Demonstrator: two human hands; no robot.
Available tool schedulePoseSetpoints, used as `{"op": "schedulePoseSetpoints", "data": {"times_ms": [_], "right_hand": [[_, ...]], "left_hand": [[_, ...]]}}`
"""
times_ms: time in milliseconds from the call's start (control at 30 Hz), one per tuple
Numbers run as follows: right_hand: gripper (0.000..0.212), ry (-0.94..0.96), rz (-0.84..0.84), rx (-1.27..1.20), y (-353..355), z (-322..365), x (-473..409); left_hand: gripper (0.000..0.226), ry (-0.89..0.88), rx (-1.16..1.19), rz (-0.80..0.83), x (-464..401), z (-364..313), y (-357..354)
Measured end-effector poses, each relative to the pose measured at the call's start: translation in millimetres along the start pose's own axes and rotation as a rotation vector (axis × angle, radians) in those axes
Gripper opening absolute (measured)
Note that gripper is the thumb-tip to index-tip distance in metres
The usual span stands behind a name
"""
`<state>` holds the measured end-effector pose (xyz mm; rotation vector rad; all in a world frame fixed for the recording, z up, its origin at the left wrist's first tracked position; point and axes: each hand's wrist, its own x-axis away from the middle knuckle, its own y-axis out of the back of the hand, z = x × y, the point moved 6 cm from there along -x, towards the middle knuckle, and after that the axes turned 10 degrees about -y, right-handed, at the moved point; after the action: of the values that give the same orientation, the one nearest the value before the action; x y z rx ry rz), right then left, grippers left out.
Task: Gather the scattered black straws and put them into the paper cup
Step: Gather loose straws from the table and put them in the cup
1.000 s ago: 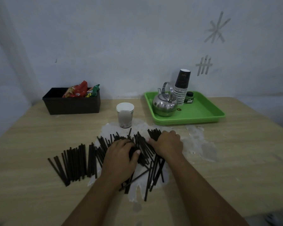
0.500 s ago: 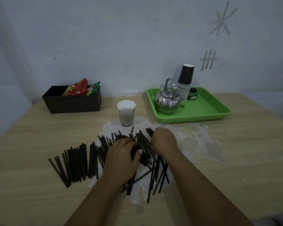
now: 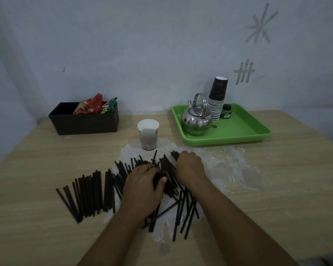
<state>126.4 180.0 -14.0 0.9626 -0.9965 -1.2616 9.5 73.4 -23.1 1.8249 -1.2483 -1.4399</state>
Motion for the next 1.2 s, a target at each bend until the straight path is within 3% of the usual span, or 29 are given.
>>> {"op": "schedulePoseSetpoints", "data": {"times_ms": [200, 467, 600, 733, 967, 1200], "right_hand": [[0.022, 0.023, -0.035, -0.074, 15, -9, -8], [0.012, 0.182, -0.125, -0.829, 55, -38, -12], [0.016, 0.189, -0.12, -1.022, 47, -57, -4], [0.004, 0.11, -0.076, -1.08, 32, -67, -6], [0.013, 0.067, -0.06, -1.176, 30, -67, -11], [0.016, 0.144, 0.014, -1.389, 37, -22, -25]], "left_hand": [[0.038, 0.005, -0.006, 0.0, 1, -2, 4], [0.037, 0.003, 0.023, -0.054, -1, -7, 12], [0.036, -0.008, 0.029, -0.06, -4, -10, 12], [0.033, -0.021, 0.035, -0.077, -6, -12, 17], [0.02, -0.006, 0.071, -0.13, -20, -3, 40], [0.04, 0.001, -0.001, -0.15, -49, 31, 59]]}}
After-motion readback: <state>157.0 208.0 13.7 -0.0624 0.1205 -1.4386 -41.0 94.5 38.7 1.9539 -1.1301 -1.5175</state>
